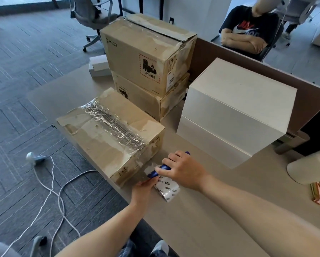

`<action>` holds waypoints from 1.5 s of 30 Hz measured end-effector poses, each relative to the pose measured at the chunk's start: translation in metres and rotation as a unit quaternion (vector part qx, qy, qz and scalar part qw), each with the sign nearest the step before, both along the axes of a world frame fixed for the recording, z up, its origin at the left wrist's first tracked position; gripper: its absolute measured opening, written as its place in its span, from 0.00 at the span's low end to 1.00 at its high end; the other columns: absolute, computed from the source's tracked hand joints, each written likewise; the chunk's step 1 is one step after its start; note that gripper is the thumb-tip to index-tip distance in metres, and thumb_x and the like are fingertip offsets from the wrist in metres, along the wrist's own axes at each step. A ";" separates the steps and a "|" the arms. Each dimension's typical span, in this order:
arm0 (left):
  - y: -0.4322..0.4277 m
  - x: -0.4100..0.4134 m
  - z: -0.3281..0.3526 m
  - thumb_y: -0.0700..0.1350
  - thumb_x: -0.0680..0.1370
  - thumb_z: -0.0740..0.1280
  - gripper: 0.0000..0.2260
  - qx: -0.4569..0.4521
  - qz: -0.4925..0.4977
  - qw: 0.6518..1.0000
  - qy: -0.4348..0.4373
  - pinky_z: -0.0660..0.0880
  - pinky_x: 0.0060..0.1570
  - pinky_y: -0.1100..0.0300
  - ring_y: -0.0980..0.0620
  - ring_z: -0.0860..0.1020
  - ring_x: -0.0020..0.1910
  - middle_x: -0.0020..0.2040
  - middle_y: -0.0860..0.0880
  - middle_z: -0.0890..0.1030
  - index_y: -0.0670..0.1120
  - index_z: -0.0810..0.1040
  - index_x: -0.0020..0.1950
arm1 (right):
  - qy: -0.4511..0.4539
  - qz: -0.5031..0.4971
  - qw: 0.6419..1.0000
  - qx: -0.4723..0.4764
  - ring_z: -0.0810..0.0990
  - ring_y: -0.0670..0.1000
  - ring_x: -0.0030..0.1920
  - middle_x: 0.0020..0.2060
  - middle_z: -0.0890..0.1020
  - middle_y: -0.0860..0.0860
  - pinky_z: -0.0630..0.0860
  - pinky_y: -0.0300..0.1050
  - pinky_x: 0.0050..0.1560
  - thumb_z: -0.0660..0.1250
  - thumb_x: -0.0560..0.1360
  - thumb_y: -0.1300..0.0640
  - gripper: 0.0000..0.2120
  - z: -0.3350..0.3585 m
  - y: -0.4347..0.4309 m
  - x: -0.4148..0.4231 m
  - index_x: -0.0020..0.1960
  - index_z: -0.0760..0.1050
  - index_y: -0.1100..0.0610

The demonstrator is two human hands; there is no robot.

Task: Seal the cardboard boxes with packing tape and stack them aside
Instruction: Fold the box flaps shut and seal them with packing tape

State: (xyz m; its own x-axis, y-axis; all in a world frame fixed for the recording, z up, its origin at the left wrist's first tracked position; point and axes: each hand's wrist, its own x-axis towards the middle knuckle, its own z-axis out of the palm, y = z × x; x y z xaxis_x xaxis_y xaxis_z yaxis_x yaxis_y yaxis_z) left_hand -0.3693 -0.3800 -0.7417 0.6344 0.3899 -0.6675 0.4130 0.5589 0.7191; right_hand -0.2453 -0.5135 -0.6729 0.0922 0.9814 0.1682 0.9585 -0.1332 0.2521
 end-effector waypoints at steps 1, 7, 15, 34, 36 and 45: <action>0.001 0.000 -0.002 0.37 0.74 0.74 0.06 -0.005 0.005 1.000 0.004 0.75 0.62 0.50 0.47 0.83 0.52 0.49 0.43 0.86 0.41 0.85 0.50 | 0.001 -0.023 1.000 0.002 0.77 0.54 0.40 0.44 0.80 0.53 0.74 0.48 0.40 0.61 0.77 0.62 0.14 -0.001 -0.002 0.003 0.60 0.74 0.51; 0.007 0.005 -0.004 0.38 0.72 0.76 0.07 0.012 -0.027 0.999 0.015 0.76 0.60 0.56 0.47 0.83 0.53 0.47 0.45 0.87 0.41 0.86 0.49 | 0.017 -0.253 0.966 0.045 0.76 0.56 0.34 0.34 0.76 0.50 0.70 0.45 0.33 0.52 0.66 0.65 0.23 -0.015 -0.046 0.026 0.48 0.80 0.49; -0.005 0.021 0.003 0.41 0.74 0.75 0.03 0.078 -0.119 0.989 0.029 0.71 0.33 0.71 0.59 0.79 0.40 0.41 0.54 0.84 0.45 0.84 0.46 | 0.386 -0.547 0.730 0.136 0.75 0.50 0.51 0.50 0.76 0.47 0.75 0.47 0.46 0.65 0.74 0.60 0.13 -0.035 -0.057 -0.017 0.57 0.77 0.49; -0.048 0.042 0.004 0.42 0.75 0.74 0.02 0.161 -0.302 0.940 0.003 0.76 0.46 0.58 0.54 0.77 0.37 0.44 0.47 0.84 0.47 0.82 0.45 | 0.491 -0.741 0.381 0.257 0.76 0.48 0.42 0.42 0.78 0.47 0.71 0.39 0.40 0.77 0.67 0.54 0.14 -0.087 -0.103 -0.160 0.43 0.73 0.53; -0.051 0.044 0.005 0.43 0.75 0.74 0.03 0.150 -0.307 0.940 0.005 0.79 0.47 0.58 0.54 0.79 0.38 0.43 0.47 0.84 0.47 0.82 0.47 | 0.464 -0.711 0.445 0.284 0.73 0.49 0.53 0.51 0.73 0.46 0.69 0.39 0.50 0.76 0.66 0.57 0.18 -0.081 -0.105 -0.159 0.52 0.72 0.51; -0.095 0.068 0.030 0.46 0.74 0.74 0.05 0.224 -0.384 0.891 -0.089 0.81 0.48 0.56 0.53 0.84 0.43 0.43 0.51 0.87 0.50 0.87 0.49 | 0.547 -0.541 0.544 0.334 0.77 0.46 0.45 0.43 0.80 0.48 0.73 0.43 0.49 0.67 0.77 0.49 0.10 -0.013 -0.135 -0.154 0.48 0.71 0.55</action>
